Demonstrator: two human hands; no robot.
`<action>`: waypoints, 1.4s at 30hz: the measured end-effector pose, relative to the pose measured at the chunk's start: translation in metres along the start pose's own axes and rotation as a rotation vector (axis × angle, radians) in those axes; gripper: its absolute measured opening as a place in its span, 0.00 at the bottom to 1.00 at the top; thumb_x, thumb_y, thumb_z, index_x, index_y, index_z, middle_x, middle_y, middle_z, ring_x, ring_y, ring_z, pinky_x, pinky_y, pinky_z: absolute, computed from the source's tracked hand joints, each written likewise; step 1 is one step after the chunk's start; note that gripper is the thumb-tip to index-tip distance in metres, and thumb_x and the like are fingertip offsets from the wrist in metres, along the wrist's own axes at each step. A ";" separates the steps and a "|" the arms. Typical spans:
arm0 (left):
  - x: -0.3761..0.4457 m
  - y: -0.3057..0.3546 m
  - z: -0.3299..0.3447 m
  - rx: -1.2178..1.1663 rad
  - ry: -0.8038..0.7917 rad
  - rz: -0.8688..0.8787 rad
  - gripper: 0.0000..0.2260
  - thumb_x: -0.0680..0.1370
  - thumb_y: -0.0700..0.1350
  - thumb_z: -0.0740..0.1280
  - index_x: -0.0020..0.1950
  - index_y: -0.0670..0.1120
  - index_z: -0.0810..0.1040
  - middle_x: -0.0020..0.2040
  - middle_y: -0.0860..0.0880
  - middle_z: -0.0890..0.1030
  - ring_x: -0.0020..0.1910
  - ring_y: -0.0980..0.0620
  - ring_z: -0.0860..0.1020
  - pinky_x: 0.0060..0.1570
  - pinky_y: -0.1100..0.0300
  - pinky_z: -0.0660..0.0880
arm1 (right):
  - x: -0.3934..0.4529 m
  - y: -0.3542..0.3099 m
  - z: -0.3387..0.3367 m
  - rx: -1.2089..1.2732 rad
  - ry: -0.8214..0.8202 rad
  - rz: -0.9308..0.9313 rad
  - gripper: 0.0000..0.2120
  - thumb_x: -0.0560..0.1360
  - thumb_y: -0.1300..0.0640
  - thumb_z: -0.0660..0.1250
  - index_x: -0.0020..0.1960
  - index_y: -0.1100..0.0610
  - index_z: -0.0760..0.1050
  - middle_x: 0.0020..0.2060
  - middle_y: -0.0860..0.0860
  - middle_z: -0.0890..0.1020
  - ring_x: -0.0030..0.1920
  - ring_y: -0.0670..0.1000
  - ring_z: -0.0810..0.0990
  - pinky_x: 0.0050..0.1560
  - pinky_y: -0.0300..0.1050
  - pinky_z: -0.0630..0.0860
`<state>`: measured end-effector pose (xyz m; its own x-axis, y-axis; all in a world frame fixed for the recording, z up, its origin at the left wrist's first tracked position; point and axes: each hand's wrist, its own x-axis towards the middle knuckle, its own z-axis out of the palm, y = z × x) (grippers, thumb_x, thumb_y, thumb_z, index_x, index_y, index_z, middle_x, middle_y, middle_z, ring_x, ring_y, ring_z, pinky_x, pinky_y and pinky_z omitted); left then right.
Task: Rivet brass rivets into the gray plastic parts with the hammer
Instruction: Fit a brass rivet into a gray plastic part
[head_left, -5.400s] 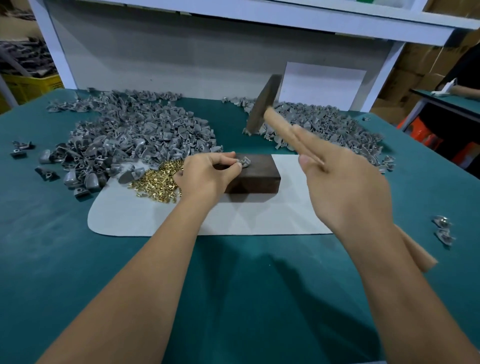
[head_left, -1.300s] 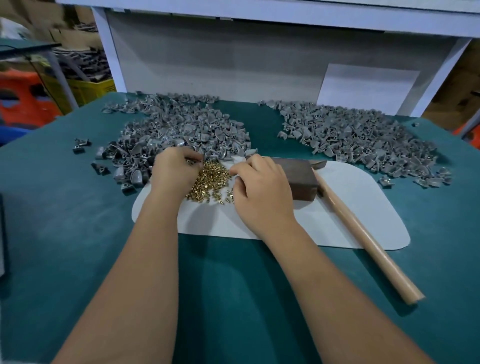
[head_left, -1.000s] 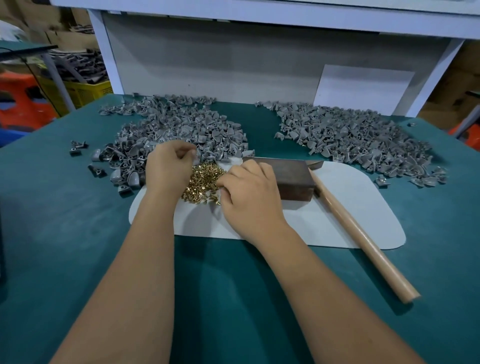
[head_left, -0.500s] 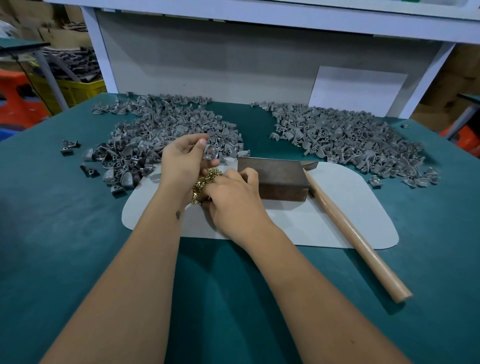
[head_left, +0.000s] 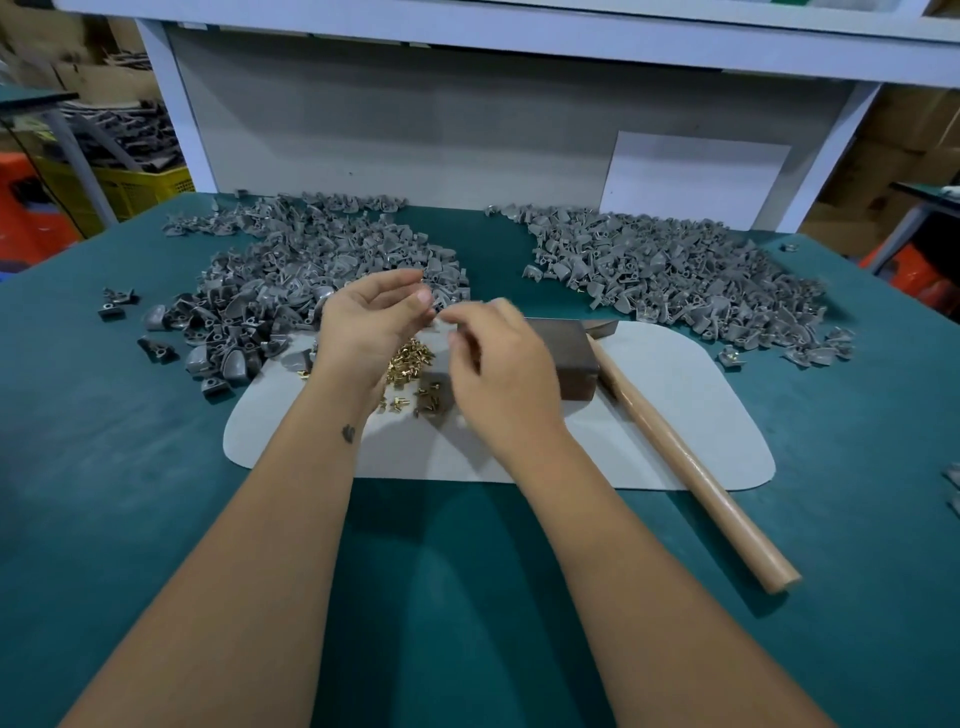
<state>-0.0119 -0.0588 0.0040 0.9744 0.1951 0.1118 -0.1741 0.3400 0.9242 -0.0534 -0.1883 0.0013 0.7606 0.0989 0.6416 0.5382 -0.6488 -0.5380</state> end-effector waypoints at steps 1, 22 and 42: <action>-0.002 -0.001 0.004 0.020 -0.022 0.014 0.09 0.74 0.30 0.70 0.49 0.43 0.81 0.43 0.47 0.85 0.43 0.53 0.83 0.46 0.64 0.80 | 0.002 0.003 -0.005 0.050 0.062 0.061 0.09 0.76 0.63 0.63 0.53 0.56 0.79 0.46 0.51 0.78 0.45 0.50 0.77 0.47 0.46 0.73; -0.027 -0.009 0.038 0.541 -0.345 0.221 0.16 0.73 0.26 0.69 0.49 0.46 0.82 0.47 0.49 0.85 0.47 0.59 0.83 0.51 0.66 0.79 | 0.014 0.042 -0.037 0.164 0.210 0.344 0.07 0.70 0.62 0.74 0.38 0.51 0.80 0.41 0.45 0.77 0.39 0.41 0.78 0.43 0.28 0.72; -0.025 -0.008 0.038 0.745 -0.105 0.243 0.04 0.77 0.48 0.68 0.43 0.53 0.80 0.44 0.55 0.81 0.45 0.54 0.77 0.47 0.58 0.71 | 0.015 0.048 -0.040 0.061 0.148 0.375 0.07 0.77 0.61 0.65 0.44 0.51 0.76 0.40 0.44 0.79 0.42 0.43 0.76 0.45 0.34 0.71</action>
<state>-0.0291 -0.1016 0.0080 0.9361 0.0841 0.3417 -0.2791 -0.4137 0.8666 -0.0309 -0.2482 0.0076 0.8502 -0.2486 0.4641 0.2572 -0.5730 -0.7782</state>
